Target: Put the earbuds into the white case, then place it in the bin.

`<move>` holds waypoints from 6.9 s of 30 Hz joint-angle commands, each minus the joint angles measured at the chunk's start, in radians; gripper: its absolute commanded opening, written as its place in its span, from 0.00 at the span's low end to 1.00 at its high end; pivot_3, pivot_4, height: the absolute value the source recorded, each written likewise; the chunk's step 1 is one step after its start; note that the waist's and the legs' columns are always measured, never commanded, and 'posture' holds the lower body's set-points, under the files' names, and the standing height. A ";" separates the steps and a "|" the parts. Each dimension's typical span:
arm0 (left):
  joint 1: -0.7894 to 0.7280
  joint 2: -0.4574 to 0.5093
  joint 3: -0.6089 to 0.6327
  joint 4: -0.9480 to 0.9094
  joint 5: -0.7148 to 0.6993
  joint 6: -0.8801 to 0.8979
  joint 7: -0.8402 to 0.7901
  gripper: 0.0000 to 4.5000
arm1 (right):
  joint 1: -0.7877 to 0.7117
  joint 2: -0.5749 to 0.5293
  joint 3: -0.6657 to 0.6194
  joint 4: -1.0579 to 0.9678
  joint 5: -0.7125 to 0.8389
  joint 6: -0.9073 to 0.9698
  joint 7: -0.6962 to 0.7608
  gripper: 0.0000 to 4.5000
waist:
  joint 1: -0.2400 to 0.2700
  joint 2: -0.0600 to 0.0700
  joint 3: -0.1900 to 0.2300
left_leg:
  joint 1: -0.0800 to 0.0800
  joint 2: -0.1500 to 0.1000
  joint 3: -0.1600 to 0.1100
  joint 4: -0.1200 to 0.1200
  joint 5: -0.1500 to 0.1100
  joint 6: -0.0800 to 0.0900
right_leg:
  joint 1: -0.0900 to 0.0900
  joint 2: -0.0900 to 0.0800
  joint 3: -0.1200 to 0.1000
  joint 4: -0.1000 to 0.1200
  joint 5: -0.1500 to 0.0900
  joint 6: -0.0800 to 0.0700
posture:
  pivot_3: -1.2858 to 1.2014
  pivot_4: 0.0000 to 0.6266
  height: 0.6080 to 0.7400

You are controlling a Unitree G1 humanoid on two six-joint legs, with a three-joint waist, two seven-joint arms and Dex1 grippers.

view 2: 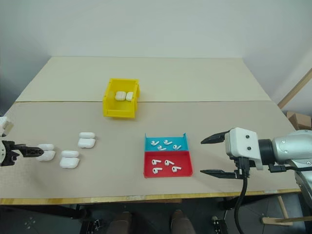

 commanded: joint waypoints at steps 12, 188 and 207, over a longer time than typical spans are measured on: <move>-0.194 -0.048 -0.210 0.140 0.168 -0.002 -0.096 1.00 | 0.026 0.003 -0.043 -0.045 0.033 0.017 -0.037 1.00 | -0.002 -0.001 0.000 | -0.001 -0.001 -0.001 0.000 0.000 0.000 | -0.001 0.000 0.000 0.000 0.000 0.001 | 0.52 0.24 1.00; 0.228 -0.561 -0.116 -0.309 -0.065 -1.327 -1.182 0.63 | -0.848 0.157 1.144 -0.132 -0.302 0.806 -0.266 0.35 | -0.003 -0.002 0.000 | -0.006 0.001 -0.005 0.004 0.001 -0.001 | -0.002 0.000 -0.003 -0.001 0.001 0.001 | 0.52 0.24 1.00; 0.240 -0.569 -0.121 -0.320 -0.046 -1.339 -1.160 0.63 | -0.743 0.098 1.126 -0.096 -0.525 0.460 -0.124 0.35 | -0.003 -0.002 0.000 | -0.006 0.000 -0.005 0.004 0.001 -0.001 | -0.002 0.000 -0.003 -0.001 0.001 0.002 | 0.52 0.24 1.00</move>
